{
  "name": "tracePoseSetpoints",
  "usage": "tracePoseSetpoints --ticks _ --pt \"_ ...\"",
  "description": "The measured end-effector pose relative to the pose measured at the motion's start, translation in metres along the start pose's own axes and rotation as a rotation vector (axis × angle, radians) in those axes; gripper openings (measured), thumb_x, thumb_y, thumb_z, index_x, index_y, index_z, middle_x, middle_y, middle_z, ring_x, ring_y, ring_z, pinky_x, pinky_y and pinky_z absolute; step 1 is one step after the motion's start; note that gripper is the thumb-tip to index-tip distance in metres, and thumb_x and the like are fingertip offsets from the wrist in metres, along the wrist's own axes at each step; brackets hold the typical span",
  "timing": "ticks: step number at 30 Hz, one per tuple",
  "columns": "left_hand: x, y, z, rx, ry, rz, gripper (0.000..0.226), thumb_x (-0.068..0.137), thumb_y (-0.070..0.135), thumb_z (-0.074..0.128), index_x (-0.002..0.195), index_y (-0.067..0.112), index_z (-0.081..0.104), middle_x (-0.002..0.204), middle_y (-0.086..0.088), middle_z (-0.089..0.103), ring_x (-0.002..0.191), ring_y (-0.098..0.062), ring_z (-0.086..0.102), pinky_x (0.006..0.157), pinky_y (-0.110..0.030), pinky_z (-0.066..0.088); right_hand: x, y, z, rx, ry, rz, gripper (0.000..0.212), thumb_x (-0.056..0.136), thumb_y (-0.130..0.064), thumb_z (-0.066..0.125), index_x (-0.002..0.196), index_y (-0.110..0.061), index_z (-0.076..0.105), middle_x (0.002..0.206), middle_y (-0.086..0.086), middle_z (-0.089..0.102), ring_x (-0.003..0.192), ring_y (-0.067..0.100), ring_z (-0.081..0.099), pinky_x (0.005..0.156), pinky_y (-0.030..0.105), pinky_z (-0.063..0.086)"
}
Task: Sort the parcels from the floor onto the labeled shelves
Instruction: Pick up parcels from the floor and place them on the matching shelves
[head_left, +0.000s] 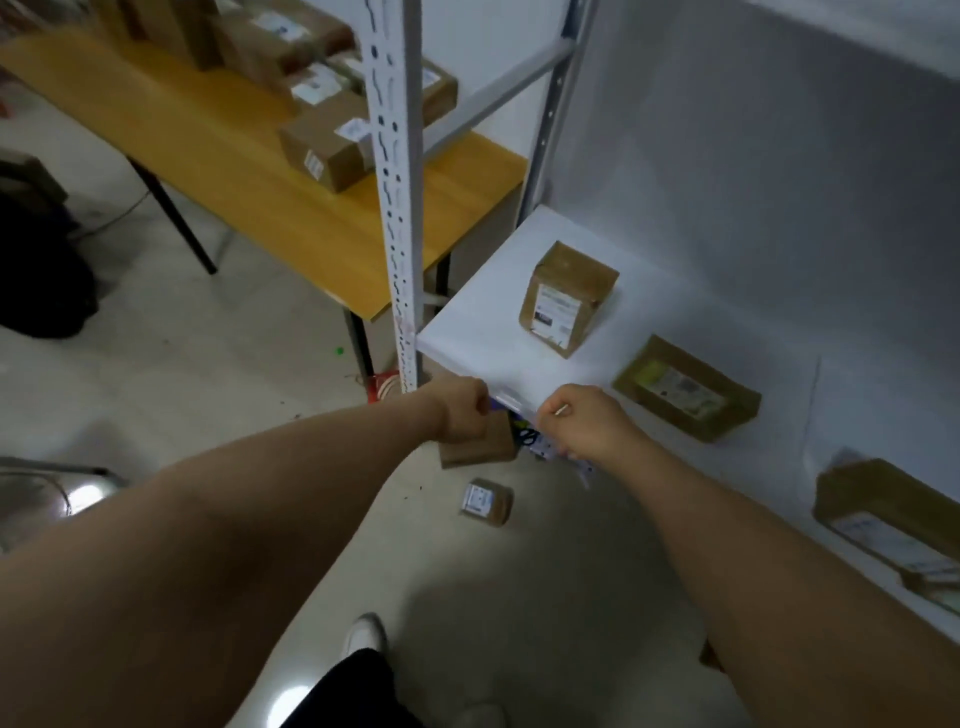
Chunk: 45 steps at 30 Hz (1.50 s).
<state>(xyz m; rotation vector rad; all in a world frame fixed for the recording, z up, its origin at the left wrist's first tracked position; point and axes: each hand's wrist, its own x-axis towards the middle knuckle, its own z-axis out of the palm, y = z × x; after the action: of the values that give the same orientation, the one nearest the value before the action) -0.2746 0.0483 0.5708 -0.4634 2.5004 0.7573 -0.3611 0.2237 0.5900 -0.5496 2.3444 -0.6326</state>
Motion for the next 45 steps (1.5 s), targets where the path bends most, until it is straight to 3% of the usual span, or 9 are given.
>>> tracePoseSetpoints --ticks 7,12,17,20,24,32,37,40,45 --pt "0.060 -0.097 0.073 -0.207 -0.158 -0.208 0.045 0.083 0.022 0.076 0.124 0.017 0.058 0.125 -0.008 0.057 0.109 -0.024 0.057 0.089 -0.033 0.051 0.093 0.061 0.129 0.048 -0.258 0.161 0.017 0.088 -0.033 0.071 0.094 -0.018 0.068 0.089 0.001 0.067 0.077 0.013 0.062 0.064 0.028 0.049" --pt "0.121 -0.147 0.144 -0.316 -0.191 -0.277 0.053 0.083 0.021 0.077 0.131 0.018 0.054 0.125 -0.006 0.057 0.099 -0.018 0.056 0.078 -0.028 0.046 0.148 0.134 0.206 -0.004 -0.283 0.173 0.022 0.083 -0.030 0.077 0.083 -0.036 0.056 0.075 -0.021 0.057 0.080 0.010 0.057 0.054 0.011 0.035" --pt "0.181 -0.203 0.237 -0.314 -0.221 -0.339 0.054 0.084 0.020 0.075 0.133 0.015 0.053 0.126 -0.006 0.060 0.112 -0.024 0.058 0.084 -0.030 0.047 0.214 0.216 0.285 -0.117 -0.268 0.310 0.042 0.080 -0.035 0.079 0.114 -0.016 0.061 0.114 0.006 0.067 0.102 0.026 0.063 0.076 0.025 0.041" --pt "0.211 -0.234 0.289 -0.288 -0.226 -0.376 0.048 0.086 0.021 0.073 0.129 0.009 0.057 0.124 -0.007 0.062 0.113 -0.026 0.058 0.088 -0.032 0.048 0.253 0.252 0.334 -0.156 -0.294 0.324 0.049 0.077 -0.036 0.083 0.111 -0.018 0.053 0.125 0.011 0.062 0.111 0.030 0.061 0.086 0.030 0.048" --pt "0.254 -0.266 0.351 -0.271 -0.207 -0.384 0.042 0.090 0.023 0.069 0.126 0.004 0.060 0.128 -0.008 0.057 0.115 -0.028 0.056 0.091 -0.033 0.048 0.309 0.295 0.396 -0.301 -0.280 0.306 0.087 0.073 -0.041 0.087 0.142 -0.013 0.042 0.145 0.016 0.043 0.132 0.036 0.046 0.109 0.043 0.041" --pt "0.316 -0.312 0.454 -0.324 -0.301 -0.346 0.043 0.088 0.020 0.072 0.128 0.015 0.057 0.122 -0.001 0.061 0.114 -0.024 0.058 0.092 -0.032 0.048 0.398 0.374 0.485 -0.577 -0.275 0.215 0.127 0.068 -0.042 0.089 0.158 -0.027 0.001 0.156 0.017 0.019 0.142 0.040 0.023 0.109 0.057 0.032" --pt "0.339 -0.341 0.476 -0.315 -0.307 -0.381 0.041 0.089 0.021 0.069 0.128 0.016 0.058 0.123 -0.001 0.061 0.115 -0.024 0.057 0.089 -0.030 0.047 0.429 0.401 0.513 -0.714 -0.241 0.121 0.123 0.070 -0.047 0.087 0.156 -0.028 0.001 0.154 0.018 0.024 0.140 0.039 0.027 0.108 0.056 0.034" --pt "0.338 -0.348 0.466 -0.290 -0.258 -0.413 0.043 0.090 0.023 0.069 0.130 0.011 0.058 0.126 -0.004 0.059 0.114 -0.026 0.057 0.085 -0.029 0.045 0.429 0.393 0.514 -0.510 -0.293 0.187 0.108 0.073 -0.051 0.084 0.152 -0.025 0.016 0.148 0.017 0.032 0.132 0.040 0.038 0.106 0.052 0.042" --pt "0.295 -0.339 0.431 -0.835 -0.274 -0.623 0.092 0.077 0.027 0.083 0.151 0.020 0.029 0.150 -0.008 0.042 0.132 -0.031 0.045 0.101 -0.046 0.044 0.365 0.332 0.472 0.703 -0.619 0.571 0.080 0.073 -0.025 0.081 0.143 -0.032 0.042 0.139 0.010 0.053 0.116 0.033 0.059 0.073 0.049 0.061"
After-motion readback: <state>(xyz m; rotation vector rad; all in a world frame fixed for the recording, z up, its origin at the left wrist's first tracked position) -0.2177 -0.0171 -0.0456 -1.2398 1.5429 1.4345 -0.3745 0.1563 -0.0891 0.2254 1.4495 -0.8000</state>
